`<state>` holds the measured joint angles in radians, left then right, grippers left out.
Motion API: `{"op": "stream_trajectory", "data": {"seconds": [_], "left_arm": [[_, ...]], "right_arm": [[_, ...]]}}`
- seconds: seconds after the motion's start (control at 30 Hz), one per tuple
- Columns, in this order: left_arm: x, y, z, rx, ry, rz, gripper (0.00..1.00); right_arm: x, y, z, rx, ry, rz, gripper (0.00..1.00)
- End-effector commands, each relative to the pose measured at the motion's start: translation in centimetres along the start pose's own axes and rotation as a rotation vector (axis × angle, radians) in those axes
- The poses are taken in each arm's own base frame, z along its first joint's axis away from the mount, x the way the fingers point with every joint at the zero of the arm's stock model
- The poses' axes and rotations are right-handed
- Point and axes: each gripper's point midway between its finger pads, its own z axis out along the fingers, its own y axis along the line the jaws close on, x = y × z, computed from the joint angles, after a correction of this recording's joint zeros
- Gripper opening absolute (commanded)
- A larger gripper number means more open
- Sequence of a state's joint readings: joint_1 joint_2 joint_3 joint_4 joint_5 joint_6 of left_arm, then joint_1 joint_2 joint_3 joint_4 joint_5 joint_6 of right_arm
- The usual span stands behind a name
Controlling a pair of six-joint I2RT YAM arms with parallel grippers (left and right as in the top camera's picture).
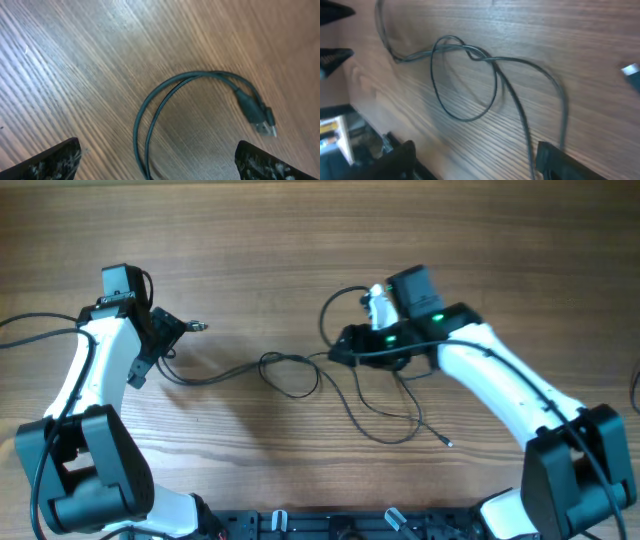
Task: Untangle cables
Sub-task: 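Move the right gripper left toward the left gripper with the cable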
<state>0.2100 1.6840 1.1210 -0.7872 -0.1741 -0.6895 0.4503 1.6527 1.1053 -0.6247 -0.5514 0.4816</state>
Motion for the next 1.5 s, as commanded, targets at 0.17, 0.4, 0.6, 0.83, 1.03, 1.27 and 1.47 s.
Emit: {"op": "stream_trajectory", "data": {"seconds": [0.17, 0.4, 0.6, 0.83, 1.03, 1.27, 1.47], "left_arm": [[-0.5, -0.2, 0.0, 0.012, -0.018, -0.003, 1.0], [1.3, -6.2, -1.2, 0.334, 0.127, -0.014, 1.0], [1.4, -8.1, -4.8, 0.472, 0.135, 0.157, 0.91], [0.1, -7.6, -11.9, 0.575, -0.005, 0.193, 1.0], [1.7, -6.9, -15.7, 0.66, 0.012, 0.173, 1.0], [7.0, -4.1, -14.4, 0.511, 0.288, -0.006, 1.0], [13.4, -4.5, -13.3, 0.377, 0.471, -0.125, 1.0]], "right_arm": [[2.2, 0.6, 2.8, 0.26, -0.14, 0.321, 0.73], [4.3, 1.5, 5.7, 0.32, -0.179, 0.407, 1.0], [5.4, 0.8, 9.5, 0.32, -0.134, 0.575, 1.0], [3.4, 2.8, 12.6, 0.183, -0.144, 0.547, 0.68], [3.2, 2.9, 12.8, 0.171, -0.15, 0.537, 0.4], [2.1, 2.0, 12.2, 0.217, -0.172, 0.294, 1.0], [0.4, 2.3, 7.3, 0.216, -0.207, 0.18, 1.0]]}}
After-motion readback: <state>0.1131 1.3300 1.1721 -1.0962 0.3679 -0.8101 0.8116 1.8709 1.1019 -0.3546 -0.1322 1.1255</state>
